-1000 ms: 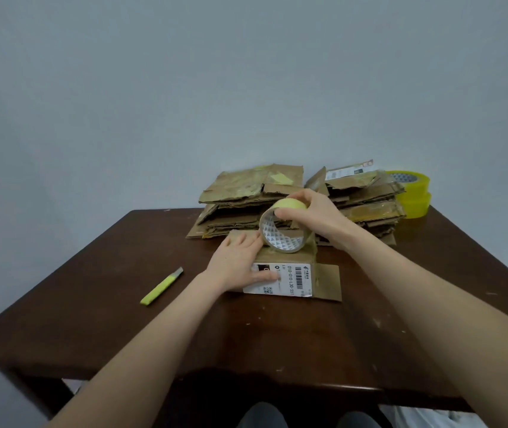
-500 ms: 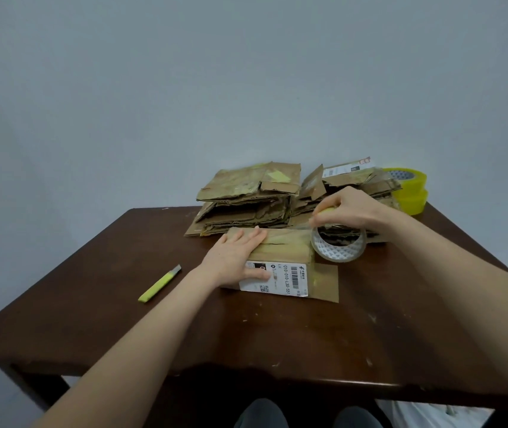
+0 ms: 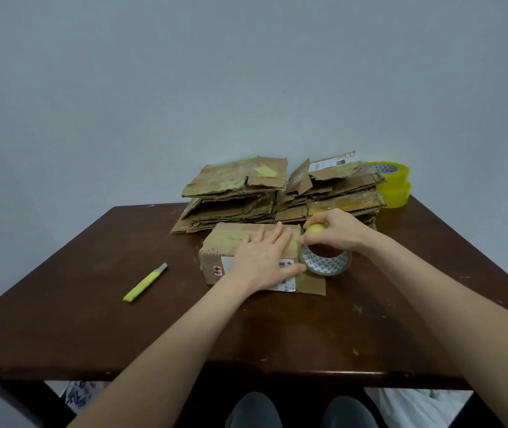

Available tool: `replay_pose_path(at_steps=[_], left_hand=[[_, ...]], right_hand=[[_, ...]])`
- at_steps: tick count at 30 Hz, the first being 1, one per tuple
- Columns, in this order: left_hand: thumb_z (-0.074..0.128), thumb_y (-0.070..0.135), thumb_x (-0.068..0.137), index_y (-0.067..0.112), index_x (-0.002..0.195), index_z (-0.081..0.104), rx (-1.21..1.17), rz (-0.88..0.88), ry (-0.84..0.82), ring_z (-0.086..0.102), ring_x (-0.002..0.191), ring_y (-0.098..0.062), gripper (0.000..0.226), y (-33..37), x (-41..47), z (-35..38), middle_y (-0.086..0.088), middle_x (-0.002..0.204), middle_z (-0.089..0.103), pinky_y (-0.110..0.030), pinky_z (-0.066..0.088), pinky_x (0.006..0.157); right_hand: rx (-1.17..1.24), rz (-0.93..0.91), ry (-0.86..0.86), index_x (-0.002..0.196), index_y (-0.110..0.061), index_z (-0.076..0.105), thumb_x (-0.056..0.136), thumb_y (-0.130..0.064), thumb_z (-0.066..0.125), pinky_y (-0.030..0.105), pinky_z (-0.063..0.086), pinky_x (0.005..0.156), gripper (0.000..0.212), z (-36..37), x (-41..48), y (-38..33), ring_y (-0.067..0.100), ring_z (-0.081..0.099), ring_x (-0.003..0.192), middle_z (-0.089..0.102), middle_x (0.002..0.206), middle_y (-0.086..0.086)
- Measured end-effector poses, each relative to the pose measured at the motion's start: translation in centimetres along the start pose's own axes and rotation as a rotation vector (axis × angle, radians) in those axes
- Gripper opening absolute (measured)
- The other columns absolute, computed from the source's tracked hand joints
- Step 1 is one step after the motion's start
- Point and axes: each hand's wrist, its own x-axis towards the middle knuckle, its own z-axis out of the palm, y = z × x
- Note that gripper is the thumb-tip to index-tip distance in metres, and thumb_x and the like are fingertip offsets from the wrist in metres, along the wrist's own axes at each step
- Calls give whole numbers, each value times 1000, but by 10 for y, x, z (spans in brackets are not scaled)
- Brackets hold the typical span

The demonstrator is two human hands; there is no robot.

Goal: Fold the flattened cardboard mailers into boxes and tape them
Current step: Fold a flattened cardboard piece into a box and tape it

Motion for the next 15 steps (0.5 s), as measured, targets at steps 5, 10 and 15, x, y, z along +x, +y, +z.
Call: replay_pose_path(at_steps=[5,10,15], left_hand=[[34,68,89,42,150,-1,33,3,-10,7,147,-32,75,-11,4,1,3,161,0,-54,13,117],[34,67,89,43,150,-1,44,13,-24,8,147,-32,74,-16,5,0,5,161,-1,-54,15,116],[34,67,90,43,150,-1,46,12,-25,7,147,-32,73,-17,5,1,4,161,-1,-53,15,116]], right_hand=[[369,88,79,122,-15,64,88,-47,63,28,49,89,46,2,-10,6,14,60,105,64,116,0],[363,161,47,111,-15,71,87,-43,67,24,53,69,37,-2,-6,3,13,65,85,69,102,6],[276,150,41,108,-12,71,87,-43,65,22,51,62,37,-6,-2,-1,10,62,79,64,101,3]])
